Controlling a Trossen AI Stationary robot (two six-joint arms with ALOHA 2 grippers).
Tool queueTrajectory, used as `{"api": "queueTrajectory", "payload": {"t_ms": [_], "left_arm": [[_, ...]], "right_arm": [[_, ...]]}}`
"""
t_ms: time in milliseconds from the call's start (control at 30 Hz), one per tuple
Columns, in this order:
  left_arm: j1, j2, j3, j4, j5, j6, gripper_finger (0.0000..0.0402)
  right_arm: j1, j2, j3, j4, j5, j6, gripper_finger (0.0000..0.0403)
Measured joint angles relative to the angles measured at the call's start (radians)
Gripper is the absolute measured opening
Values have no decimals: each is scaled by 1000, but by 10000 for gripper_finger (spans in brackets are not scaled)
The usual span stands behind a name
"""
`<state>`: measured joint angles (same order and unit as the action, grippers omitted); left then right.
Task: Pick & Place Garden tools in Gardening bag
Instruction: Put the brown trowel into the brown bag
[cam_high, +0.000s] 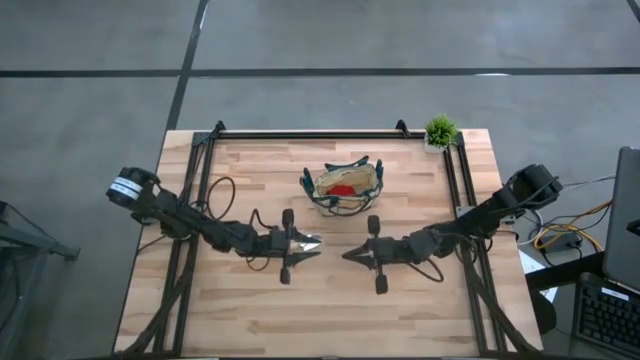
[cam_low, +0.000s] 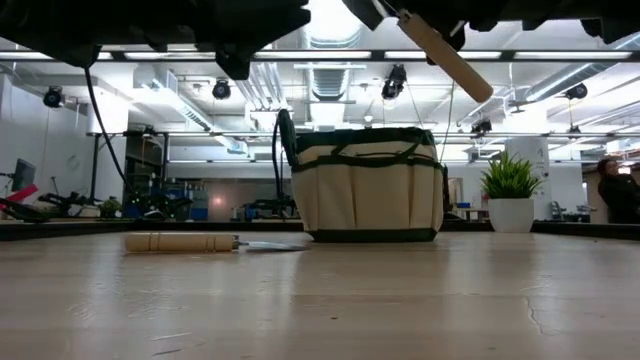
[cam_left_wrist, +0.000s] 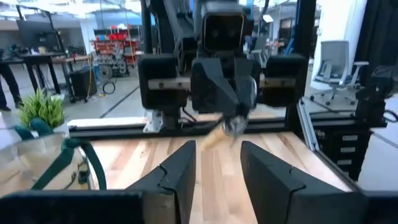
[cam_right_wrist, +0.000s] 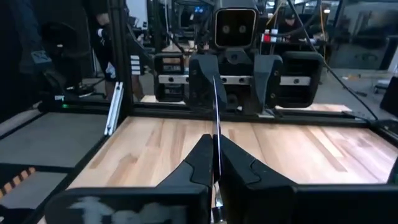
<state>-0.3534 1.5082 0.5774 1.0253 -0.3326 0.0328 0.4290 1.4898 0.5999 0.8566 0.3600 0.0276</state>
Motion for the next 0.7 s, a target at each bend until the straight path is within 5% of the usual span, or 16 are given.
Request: {"api": "queueTrajectory", "payload": {"t_ms": [700], "left_arm": [[14,3,115,56,37,141,131]], "right_arm": [[-6,4,111,66,5,-195,8]]}}
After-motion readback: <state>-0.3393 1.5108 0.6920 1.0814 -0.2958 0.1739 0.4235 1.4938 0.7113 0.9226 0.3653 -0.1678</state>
